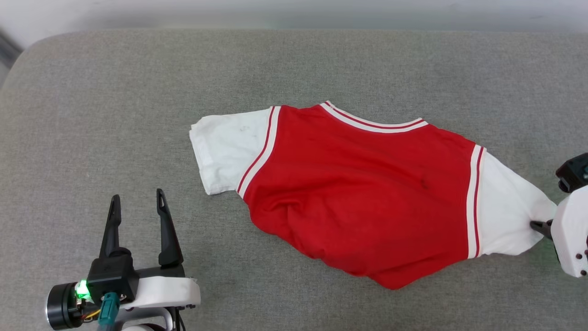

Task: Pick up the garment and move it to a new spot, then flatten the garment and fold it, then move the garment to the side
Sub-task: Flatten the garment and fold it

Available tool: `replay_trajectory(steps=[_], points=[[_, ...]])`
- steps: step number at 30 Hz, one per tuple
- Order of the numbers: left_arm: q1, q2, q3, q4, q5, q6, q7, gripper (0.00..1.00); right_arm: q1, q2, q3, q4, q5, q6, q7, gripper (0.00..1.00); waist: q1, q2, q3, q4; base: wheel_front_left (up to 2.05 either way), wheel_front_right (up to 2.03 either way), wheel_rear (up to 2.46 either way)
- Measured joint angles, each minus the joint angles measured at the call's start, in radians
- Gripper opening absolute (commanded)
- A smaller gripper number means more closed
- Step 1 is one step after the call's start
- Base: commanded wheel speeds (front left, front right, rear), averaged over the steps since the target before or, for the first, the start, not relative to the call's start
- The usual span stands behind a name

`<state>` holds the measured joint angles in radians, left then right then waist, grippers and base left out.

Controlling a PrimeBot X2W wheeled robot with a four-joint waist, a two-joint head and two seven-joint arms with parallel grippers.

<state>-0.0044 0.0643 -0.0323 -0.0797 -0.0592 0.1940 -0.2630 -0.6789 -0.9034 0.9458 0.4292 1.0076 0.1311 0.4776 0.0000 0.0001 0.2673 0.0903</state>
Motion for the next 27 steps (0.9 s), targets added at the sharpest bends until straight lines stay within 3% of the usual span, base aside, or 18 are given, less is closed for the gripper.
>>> replay_trajectory(steps=[4,5,6,7,12,18,23,27], points=[[-0.001,-0.002,0.002,0.012,0.004,-0.010,0.000,1.00,0.028,0.038,-0.033,0.058,-0.001,0.000,-0.020,0.00,-0.0001,0.0000,-0.009,0.003,0.00,0.00,0.00],[-0.001,-0.002,0.006,0.015,0.005,-0.011,0.000,1.00,0.034,0.046,-0.041,0.067,-0.002,0.000,-0.035,0.08,0.0000,0.0000,-0.013,0.003,0.00,0.00,0.00],[-0.001,-0.002,0.011,0.017,0.005,-0.013,0.000,1.00,0.036,0.055,-0.051,0.074,-0.007,0.000,-0.054,0.59,0.0000,0.0000,-0.017,0.001,0.00,0.00,0.00],[-0.001,-0.001,0.015,0.021,0.005,-0.016,0.000,1.00,0.038,0.063,-0.062,0.078,-0.019,0.000,-0.078,1.00,0.0000,0.0000,-0.022,-0.001,0.00,0.00,0.00],[-0.007,0.013,0.028,0.043,0.011,-0.036,0.000,1.00,0.036,0.079,-0.136,0.068,-0.116,0.000,-0.221,1.00,0.0000,0.0000,-0.051,-0.014,0.00,0.00,0.00],[-0.086,0.045,0.047,0.088,-0.027,-0.108,0.000,1.00,0.038,0.125,-0.306,0.027,-0.274,0.000,-0.441,1.00,0.0000,0.0000,-0.062,-0.039,0.00,0.00,0.00],[-0.204,0.110,0.057,0.156,-0.032,-0.169,0.000,1.00,0.098,0.226,-0.513,-0.018,-0.424,0.000,-0.621,1.00,0.0000,0.0000,-0.054,-0.056,0.00,0.00,0.00],[-0.316,0.159,0.060,0.224,-0.037,-0.208,0.007,1.00,0.178,0.333,-0.688,-0.103,-0.570,0.000,-0.697,1.00,0.0000,0.0000,-0.044,-0.070,0.00,0.00,0.00]])
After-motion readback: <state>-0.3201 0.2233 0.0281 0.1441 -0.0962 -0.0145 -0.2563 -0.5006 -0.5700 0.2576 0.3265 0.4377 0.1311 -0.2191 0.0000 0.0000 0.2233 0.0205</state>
